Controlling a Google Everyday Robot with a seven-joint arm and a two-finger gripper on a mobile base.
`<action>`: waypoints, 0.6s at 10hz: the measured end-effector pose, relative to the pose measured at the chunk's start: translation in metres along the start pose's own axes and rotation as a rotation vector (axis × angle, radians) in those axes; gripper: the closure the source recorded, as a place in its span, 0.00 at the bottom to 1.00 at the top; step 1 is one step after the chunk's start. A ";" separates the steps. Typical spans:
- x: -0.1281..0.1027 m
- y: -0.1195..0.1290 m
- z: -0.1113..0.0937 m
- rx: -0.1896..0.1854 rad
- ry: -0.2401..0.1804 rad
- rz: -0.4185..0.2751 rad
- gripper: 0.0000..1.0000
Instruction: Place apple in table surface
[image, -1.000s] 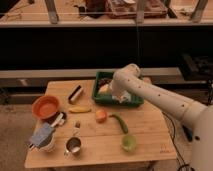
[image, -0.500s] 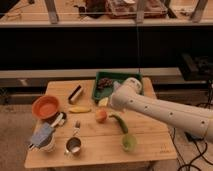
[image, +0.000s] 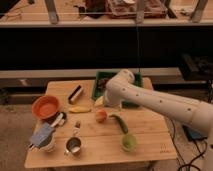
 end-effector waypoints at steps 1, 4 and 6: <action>-0.005 -0.018 0.001 -0.022 -0.038 -0.044 0.20; -0.036 -0.039 0.014 -0.114 -0.109 -0.101 0.20; -0.040 -0.034 0.041 -0.161 -0.125 -0.084 0.20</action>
